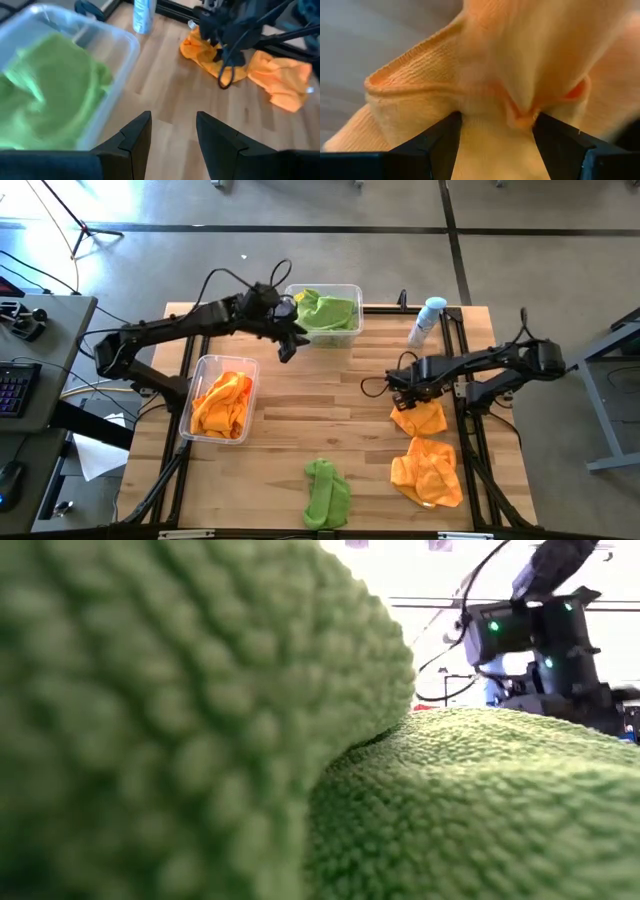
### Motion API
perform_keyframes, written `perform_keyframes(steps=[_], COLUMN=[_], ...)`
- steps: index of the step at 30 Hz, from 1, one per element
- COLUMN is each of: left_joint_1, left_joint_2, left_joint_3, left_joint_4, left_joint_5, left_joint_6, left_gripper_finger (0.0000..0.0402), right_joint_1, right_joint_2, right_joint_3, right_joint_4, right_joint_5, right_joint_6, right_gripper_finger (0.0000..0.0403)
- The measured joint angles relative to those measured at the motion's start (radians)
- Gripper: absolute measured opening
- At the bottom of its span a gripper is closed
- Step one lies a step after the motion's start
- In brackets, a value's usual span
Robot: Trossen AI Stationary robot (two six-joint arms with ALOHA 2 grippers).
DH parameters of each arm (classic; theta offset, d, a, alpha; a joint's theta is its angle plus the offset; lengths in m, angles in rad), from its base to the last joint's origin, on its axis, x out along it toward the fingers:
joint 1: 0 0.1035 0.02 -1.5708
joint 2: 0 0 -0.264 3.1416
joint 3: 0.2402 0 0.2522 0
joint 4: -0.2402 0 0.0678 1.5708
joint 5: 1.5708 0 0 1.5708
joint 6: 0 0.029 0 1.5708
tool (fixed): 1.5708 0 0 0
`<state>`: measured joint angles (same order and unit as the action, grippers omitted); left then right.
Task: Sort microfiber towel by color & place in baskets
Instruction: Put the orange microfiber towel into bottom transparent bin
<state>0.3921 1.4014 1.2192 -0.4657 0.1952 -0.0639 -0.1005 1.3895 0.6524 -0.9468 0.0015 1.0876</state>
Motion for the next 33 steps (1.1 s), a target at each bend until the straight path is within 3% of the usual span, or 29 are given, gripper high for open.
perform_keyframes(steps=[4, 10, 20, 26, 33], left_joint_1=[-0.079, -0.220, -0.410, -0.496, -0.560], left_joint_2=[-0.041, -0.061, -0.061, -0.061, -0.059], left_joint_3=[-0.060, -0.079, -0.079, -0.079, -0.079], left_joint_4=[0.028, 0.085, 0.157, 0.177, 0.244], left_joint_5=[-0.080, -0.225, -0.418, -0.508, -0.584], left_joint_6=[-0.117, -0.234, -0.408, -0.498, -0.528], left_gripper_finger=[0.0145, 0.0145, 0.0145, 0.0145, 0.0145], right_joint_1=[0.058, 0.156, 0.220, 0.221, 0.220], right_joint_2=[-0.018, -0.034, -0.088, -0.123, -0.231], right_joint_3=[-0.093, -0.093, -0.062, -0.061, -0.060], right_joint_4=[0.124, 0.132, 0.347, 0.560, 0.818], right_joint_5=[-0.017, 0.050, 0.132, 0.146, 0.165], right_joint_6=[0.065, 0.058, -0.134, -0.255, -0.412], right_gripper_finger=[0.0226, 0.0183, 0.0017, 0.0026, 0.0006])
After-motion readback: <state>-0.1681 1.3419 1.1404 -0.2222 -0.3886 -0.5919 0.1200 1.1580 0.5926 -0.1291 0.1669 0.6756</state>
